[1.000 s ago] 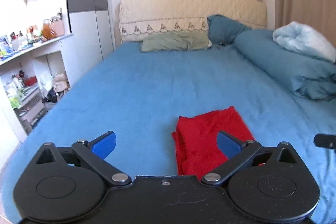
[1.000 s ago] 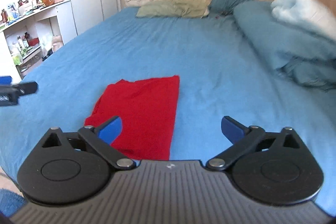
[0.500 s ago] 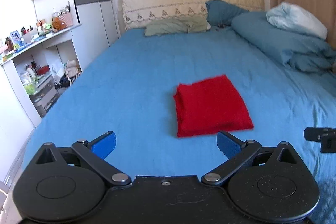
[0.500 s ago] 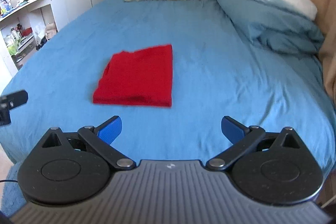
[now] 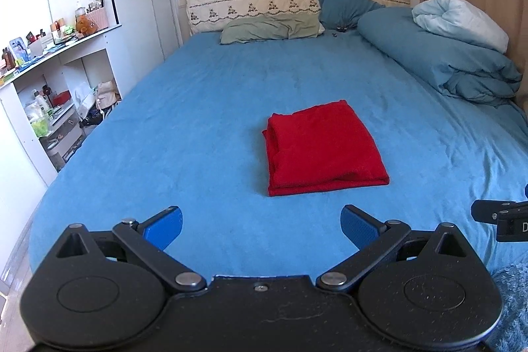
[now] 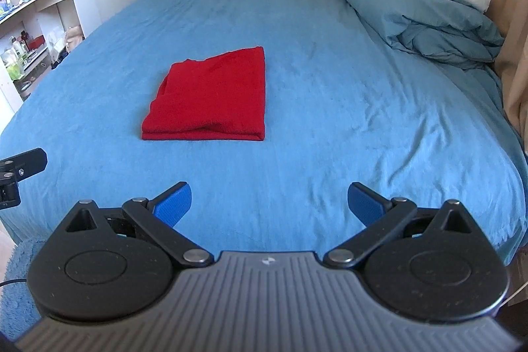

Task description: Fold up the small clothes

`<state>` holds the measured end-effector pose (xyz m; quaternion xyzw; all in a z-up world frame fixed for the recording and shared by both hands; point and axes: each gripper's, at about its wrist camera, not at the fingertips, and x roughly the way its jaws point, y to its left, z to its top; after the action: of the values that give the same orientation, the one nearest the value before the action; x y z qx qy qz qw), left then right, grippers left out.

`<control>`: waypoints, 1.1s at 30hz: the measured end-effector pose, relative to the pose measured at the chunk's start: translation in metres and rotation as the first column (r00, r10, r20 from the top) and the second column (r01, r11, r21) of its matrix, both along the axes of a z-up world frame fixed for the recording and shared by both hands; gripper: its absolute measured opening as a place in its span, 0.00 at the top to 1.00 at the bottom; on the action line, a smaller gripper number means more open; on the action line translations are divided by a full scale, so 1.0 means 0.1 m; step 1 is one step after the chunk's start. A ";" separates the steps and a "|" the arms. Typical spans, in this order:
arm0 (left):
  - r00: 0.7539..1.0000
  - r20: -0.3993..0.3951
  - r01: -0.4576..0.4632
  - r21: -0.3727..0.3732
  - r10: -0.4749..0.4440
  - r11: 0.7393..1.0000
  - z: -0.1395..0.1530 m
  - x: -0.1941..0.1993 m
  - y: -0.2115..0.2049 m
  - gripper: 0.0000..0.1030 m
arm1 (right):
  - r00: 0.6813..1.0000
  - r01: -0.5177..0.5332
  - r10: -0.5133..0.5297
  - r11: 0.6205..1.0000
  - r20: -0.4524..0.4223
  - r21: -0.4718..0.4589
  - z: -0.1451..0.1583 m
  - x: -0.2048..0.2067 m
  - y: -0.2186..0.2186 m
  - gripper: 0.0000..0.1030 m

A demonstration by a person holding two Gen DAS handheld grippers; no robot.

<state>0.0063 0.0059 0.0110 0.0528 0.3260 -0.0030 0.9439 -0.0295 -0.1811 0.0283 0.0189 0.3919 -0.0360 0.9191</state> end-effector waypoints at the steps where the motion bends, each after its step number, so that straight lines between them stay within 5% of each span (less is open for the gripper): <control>1: 1.000 0.000 0.000 -0.001 0.000 1.000 -0.01 -0.01 -0.01 0.00 | 1.000 0.001 -0.001 1.000 0.000 0.001 0.00 0.00 0.00 0.00; 33: 1.000 0.017 0.007 -0.008 -0.007 1.000 0.00 -0.05 0.04 0.00 | 1.000 -0.002 0.002 1.000 -0.010 0.005 -0.01 0.04 0.00 0.00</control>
<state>0.0018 0.0097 0.0107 0.0502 0.3179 -0.0071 0.9468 -0.0259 -0.1811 0.0271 0.0205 0.3965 -0.0343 0.9172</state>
